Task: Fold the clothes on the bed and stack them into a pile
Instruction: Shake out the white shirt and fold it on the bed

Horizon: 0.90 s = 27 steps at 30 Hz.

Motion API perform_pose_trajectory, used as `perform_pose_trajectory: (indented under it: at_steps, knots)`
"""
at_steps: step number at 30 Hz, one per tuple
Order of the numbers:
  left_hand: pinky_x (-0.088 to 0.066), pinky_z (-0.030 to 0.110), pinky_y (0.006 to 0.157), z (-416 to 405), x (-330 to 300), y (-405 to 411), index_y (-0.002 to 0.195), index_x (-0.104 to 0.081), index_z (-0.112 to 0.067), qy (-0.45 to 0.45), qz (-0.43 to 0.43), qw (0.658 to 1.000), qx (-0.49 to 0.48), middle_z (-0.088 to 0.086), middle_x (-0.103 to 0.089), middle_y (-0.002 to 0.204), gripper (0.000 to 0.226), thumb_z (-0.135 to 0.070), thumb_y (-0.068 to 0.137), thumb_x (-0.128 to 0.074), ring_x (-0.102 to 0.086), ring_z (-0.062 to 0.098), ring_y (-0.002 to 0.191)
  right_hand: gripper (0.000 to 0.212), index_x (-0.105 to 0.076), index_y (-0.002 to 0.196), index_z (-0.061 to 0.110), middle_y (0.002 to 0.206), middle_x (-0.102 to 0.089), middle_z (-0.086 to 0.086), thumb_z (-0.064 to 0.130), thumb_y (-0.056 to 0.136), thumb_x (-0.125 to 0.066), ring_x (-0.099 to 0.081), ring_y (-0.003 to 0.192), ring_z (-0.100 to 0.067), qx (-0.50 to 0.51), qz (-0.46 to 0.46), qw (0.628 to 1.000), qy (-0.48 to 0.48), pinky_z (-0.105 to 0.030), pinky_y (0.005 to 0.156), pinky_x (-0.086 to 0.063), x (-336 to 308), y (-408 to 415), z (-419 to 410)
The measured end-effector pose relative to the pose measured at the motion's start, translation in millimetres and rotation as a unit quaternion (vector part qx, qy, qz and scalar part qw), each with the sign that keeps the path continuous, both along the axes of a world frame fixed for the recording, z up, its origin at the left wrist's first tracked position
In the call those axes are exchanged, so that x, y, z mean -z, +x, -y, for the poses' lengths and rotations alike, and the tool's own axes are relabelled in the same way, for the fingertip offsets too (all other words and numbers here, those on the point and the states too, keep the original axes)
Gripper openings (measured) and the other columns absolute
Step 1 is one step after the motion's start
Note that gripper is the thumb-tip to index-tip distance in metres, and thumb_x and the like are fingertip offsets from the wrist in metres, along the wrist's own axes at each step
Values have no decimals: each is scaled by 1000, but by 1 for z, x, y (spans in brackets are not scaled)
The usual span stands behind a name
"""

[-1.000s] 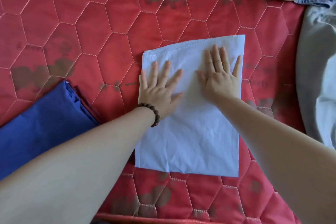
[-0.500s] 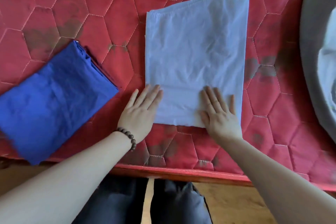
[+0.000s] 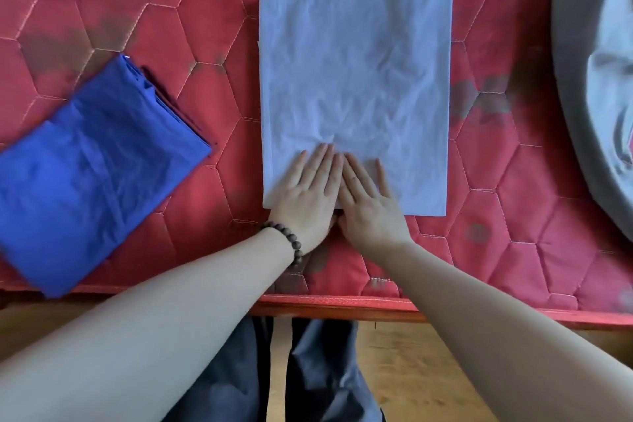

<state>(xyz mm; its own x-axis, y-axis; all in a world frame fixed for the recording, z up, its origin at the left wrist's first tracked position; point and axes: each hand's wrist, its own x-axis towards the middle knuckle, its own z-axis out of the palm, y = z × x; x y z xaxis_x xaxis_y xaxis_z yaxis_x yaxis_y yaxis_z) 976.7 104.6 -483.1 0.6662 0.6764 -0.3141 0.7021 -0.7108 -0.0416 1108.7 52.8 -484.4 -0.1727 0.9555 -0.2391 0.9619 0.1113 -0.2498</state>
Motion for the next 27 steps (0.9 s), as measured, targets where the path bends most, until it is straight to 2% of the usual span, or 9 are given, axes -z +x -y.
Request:
perform_pose_trajectory:
  at_steps: [3, 7, 9, 13, 16, 18, 21, 24, 27]
  knots:
    - [4, 46, 119, -9, 9, 5, 148, 6, 2, 30, 0, 999, 19, 16, -11, 161, 57, -21, 96, 1, -6, 28, 150, 54, -42, 142, -2, 149, -41, -16, 6, 88, -44, -35, 140, -32, 14, 0, 1000, 21, -59, 114, -23, 4, 5, -5]
    - [-7, 44, 122, -17, 8, -16, 153, -8, -4, 19, -14, 998, 52, 12, -12, 161, 59, -12, 95, 3, -9, 25, 149, 59, -39, 143, -4, 151, -36, -18, 1, 86, -24, -33, 141, -35, 34, 25, 999, -12, -57, 115, -22, 1, 32, 3]
    - [-1, 45, 121, -20, 6, -27, 153, -2, -5, 8, -28, 999, 46, 11, -5, 162, 61, -9, 93, 5, -2, 26, 149, 62, -36, 145, -4, 153, -33, -19, 2, 85, -19, -30, 142, -35, 39, 38, 998, -35, -55, 117, -17, -2, 45, 10]
    - [16, 51, 116, -13, -6, -27, 150, 16, -5, -93, -53, 994, -7, 15, 17, 160, 72, -5, 78, 16, 20, 33, 146, 68, -29, 148, 0, 156, -25, -16, 4, 83, -12, -20, 146, -34, 34, 35, 996, -71, -50, 119, -11, -5, 59, 15]
    - [16, 58, 114, 14, -16, -7, 150, 19, -6, -165, -51, 984, -52, 21, 26, 156, 71, -3, 80, 5, 32, 38, 139, 70, -20, 153, 12, 160, -15, -8, -1, 84, -22, -12, 148, -29, 62, 46, 993, -84, -46, 120, -4, -9, 78, 19]
    - [15, 63, 112, 40, -23, 9, 150, 18, -6, -197, -61, 975, -86, 23, 30, 154, 73, -5, 85, -14, 37, 40, 136, 86, -3, 155, 30, 162, 0, 0, -5, 83, -34, 0, 150, -23, 89, 82, 985, -121, -47, 121, 3, -14, 95, 23]
    - [18, 66, 108, 67, -37, 26, 151, 14, -7, -224, -73, 966, -110, 22, 25, 156, 87, -33, 87, -39, 31, 41, 140, 95, 20, 148, 42, 162, 15, 4, -5, 83, -32, 11, 149, -22, 125, 138, 966, -179, -49, 120, 6, -24, 121, 23]
    - [18, 64, 110, 50, -43, 31, 155, -1, -14, -200, 5, 976, -87, 14, 14, 161, 85, -42, 83, -38, 26, 33, 145, 89, -1, 154, 35, 163, 0, -6, -5, 85, -42, 1, 150, -27, 181, 126, 959, -176, -47, 121, 4, -33, 133, 10]
    - [19, 60, 111, -3, -32, 33, 155, 2, -21, -144, 28, 988, -55, 11, 19, 160, 85, -42, 87, -45, 27, 29, 145, 61, -36, 146, 17, 151, -34, -15, 9, 87, -48, -32, 135, -35, 292, 29, 952, -89, -47, 112, -26, -34, 123, -13]
